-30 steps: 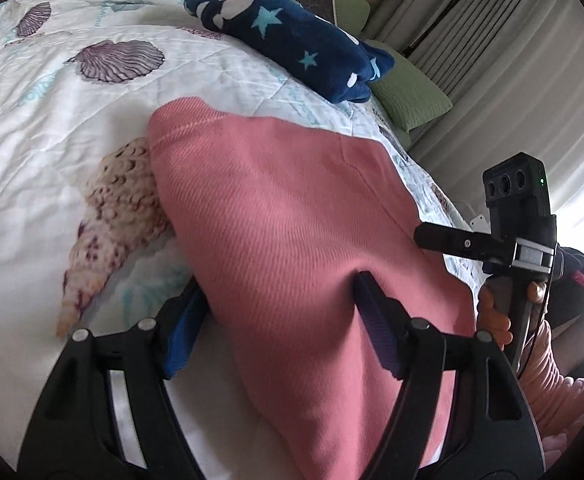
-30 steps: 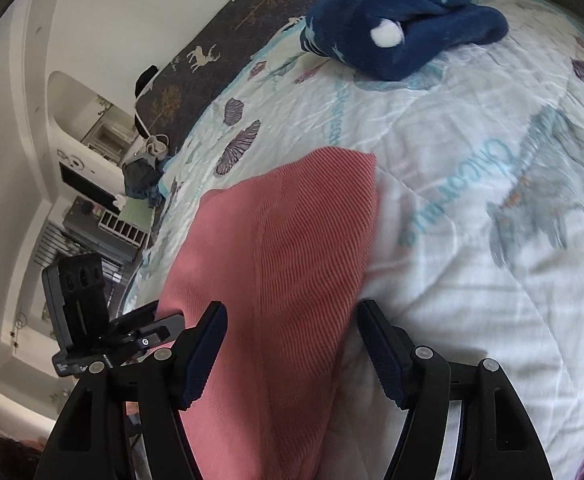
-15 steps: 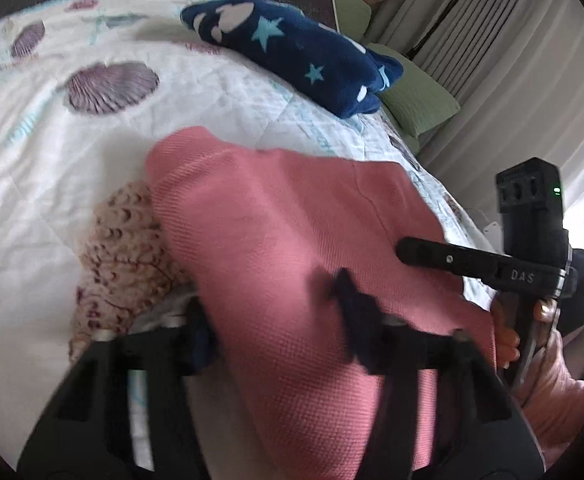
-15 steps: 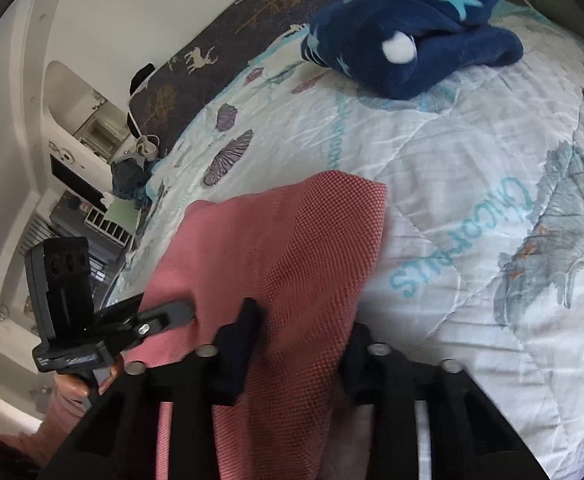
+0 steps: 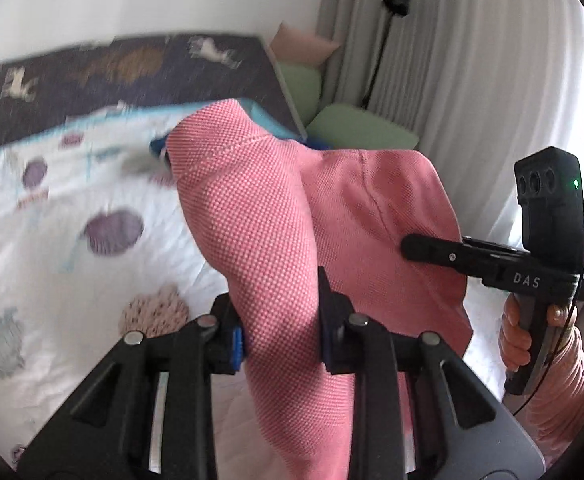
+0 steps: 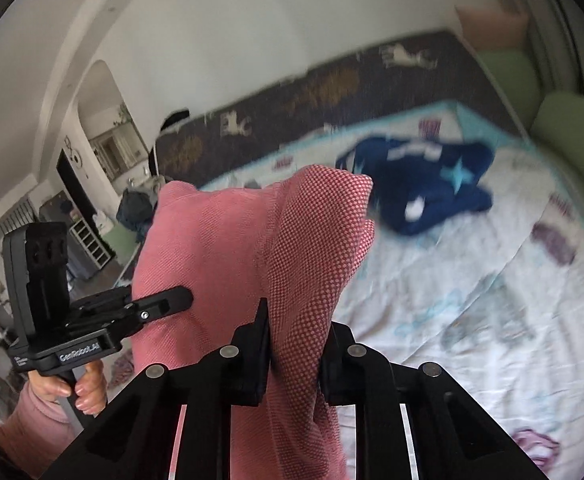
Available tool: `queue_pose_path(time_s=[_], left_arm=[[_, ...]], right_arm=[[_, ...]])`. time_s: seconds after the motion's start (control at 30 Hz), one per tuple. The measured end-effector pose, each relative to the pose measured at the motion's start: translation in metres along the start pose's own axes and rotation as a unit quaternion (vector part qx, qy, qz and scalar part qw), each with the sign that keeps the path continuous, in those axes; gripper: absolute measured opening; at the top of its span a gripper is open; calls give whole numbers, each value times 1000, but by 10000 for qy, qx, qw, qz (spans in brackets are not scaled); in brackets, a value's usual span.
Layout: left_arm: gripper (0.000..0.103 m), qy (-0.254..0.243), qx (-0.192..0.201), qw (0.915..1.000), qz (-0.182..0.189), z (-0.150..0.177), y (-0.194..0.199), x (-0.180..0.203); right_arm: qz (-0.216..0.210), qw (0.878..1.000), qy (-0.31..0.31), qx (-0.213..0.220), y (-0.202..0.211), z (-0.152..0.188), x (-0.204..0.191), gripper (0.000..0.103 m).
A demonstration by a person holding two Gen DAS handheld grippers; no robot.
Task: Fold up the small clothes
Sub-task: 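Grasp the folded sweater with the left gripper while the right gripper grasps beside it, then lift the sweater with both grippers and place it onto the blue star bundle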
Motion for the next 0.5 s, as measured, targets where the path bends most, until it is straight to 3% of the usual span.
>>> queue_pose_path(time_s=[0.27, 0.5], left_arm=[[30, -689, 668, 9953, -88, -65, 46, 49], [30, -1273, 1298, 9827, -350, -178, 67, 85]], right_arm=[[166, 9951, 410, 883, 80, -45, -24, 18], [419, 9842, 601, 1609, 140, -149, -30, 18]])
Point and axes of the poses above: each gripper's, at about its wrist camera, not at the fingertips, and y roughly against the way its jaws point, x to its right, z to its underside, the point moved 8 cm from there along -y, roughly the way its jaws point, and after that the axes turned 6 degrees about -y, right-handed, at the moved point
